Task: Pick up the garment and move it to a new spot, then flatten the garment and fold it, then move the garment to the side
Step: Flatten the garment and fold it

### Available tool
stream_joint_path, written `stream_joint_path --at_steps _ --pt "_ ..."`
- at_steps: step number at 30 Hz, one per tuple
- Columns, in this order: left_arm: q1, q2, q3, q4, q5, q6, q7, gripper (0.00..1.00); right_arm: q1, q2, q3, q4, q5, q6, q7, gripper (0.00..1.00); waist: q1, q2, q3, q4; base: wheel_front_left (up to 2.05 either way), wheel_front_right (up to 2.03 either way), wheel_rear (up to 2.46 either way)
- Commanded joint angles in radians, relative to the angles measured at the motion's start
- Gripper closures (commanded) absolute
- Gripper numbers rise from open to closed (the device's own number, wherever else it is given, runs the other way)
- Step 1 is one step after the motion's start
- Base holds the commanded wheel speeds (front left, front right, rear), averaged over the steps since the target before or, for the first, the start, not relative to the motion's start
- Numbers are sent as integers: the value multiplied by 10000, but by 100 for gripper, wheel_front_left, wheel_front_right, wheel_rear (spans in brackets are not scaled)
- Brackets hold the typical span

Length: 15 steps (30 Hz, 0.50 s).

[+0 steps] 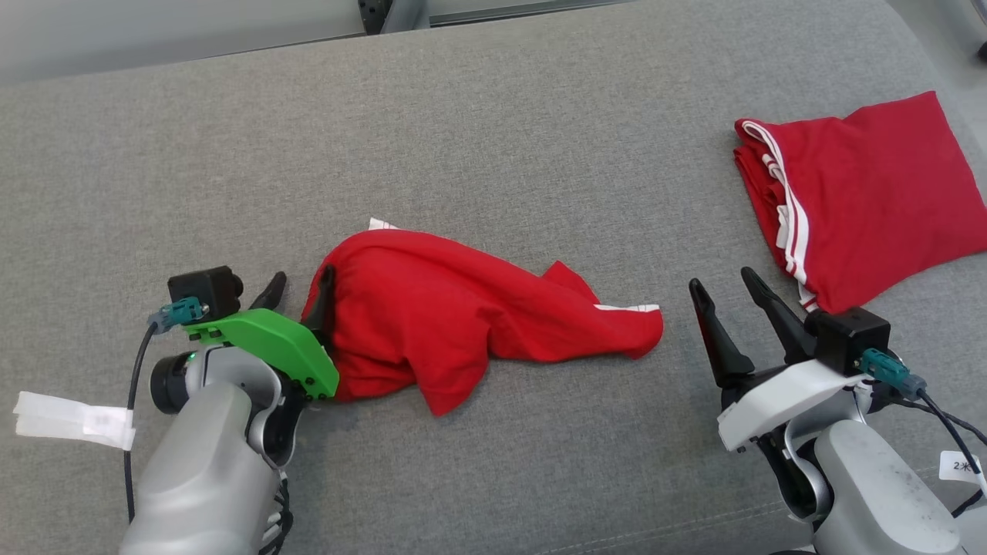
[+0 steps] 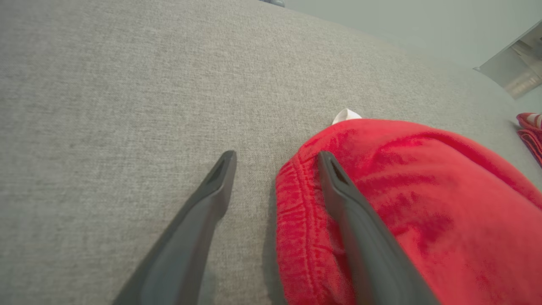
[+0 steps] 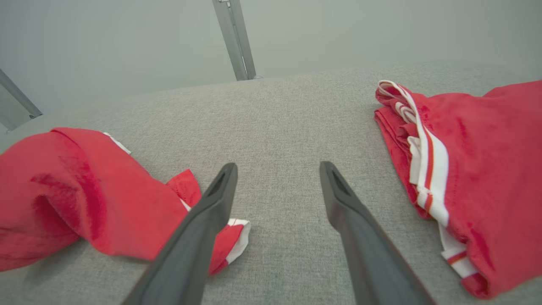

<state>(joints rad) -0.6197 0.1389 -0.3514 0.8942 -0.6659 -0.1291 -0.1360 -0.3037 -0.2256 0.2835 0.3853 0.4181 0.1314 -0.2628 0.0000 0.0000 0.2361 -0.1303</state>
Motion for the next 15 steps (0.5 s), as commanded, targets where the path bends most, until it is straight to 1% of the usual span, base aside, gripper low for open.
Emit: stream_joint_path --at_steps 1,4,9,15 --pt "-79 42 -297 11 -503 -20 331 0 4 75 -61 -30 -63 -15 -22 0 0 0 13 72 0 0 0" --pt "92 29 -715 -234 -1292 -20 832 0 46 105 -114 8 -82 -16 -22 0 0 0 -17 178 0 0 0" --pt "322 242 -1339 -880 -2283 -21 1163 0 116 198 -131 60 -116 -16 -22 0 0 0 -81 338 0 0 0" --pt "503 471 -1914 -1165 -2831 -21 1196 0 139 202 -66 184 -64 -15 -22 0 0 0 -168 408 0 0 0"
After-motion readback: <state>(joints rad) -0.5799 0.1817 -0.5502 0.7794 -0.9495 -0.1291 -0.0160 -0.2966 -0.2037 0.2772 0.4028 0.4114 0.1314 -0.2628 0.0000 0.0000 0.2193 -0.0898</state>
